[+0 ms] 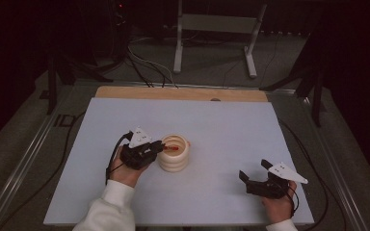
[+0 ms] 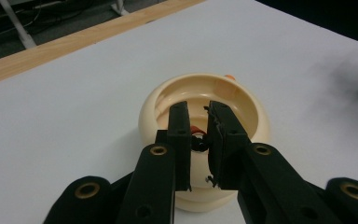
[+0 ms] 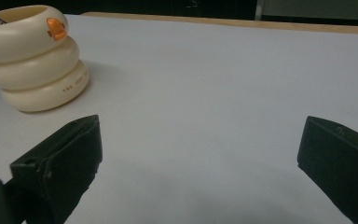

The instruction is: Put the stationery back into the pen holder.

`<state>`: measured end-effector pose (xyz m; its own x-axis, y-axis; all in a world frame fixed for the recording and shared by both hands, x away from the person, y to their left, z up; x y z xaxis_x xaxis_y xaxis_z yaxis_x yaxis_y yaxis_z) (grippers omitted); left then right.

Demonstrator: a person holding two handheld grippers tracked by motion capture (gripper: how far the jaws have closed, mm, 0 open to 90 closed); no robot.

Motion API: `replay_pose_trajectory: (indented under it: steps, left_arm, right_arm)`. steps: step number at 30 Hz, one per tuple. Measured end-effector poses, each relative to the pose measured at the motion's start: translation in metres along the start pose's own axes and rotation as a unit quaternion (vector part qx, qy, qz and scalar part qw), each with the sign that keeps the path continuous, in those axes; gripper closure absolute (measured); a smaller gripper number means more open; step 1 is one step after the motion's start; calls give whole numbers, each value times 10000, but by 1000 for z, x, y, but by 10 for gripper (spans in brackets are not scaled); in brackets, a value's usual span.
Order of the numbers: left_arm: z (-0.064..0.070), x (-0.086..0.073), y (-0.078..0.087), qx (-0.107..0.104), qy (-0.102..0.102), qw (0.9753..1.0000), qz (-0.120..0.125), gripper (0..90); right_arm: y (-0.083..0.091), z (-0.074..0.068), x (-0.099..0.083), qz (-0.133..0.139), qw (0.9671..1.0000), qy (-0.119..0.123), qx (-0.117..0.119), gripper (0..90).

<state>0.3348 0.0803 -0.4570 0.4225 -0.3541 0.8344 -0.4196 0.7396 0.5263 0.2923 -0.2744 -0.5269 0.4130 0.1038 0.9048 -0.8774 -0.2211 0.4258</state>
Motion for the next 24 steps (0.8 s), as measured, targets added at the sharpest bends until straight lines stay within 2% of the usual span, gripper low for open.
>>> replay_pose_trajectory:
  steps: [3, 15, 20, 24]
  left_arm:
    - [0, 0, -3, -6, -3, 10000, 1, 808]
    - [-1, -3, -13, -24, 2, 9996, -269, 807]
    - [-3, -3, -18, -11, 44, 9995, -307, 807]
    - [-3, -1, -20, -2, 65, 9997, -248, 807]
  right_arm:
    - [0, 0, 0, 1, 10000, 3, -1, 0]
    - [0, 0, 0, -2, 10000, 3, -8, 0]
    - [0, 0, 0, -10, 10000, 5, -13, 0]
    - [0, 0, 0, -8, 10000, 5, -16, 0]
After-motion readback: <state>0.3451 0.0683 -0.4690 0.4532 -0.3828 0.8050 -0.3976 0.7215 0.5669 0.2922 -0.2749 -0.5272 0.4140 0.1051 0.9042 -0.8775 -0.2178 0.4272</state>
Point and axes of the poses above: each handheld gripper's, and its own axes: y roughly backward along the jaws, x roughly out of its top, z roughly to its right, the point moved 6 cm from there along -y, roughly forward along the jaws, and after that the axes turned 14 degrees about -x, right-handed, at the moved point
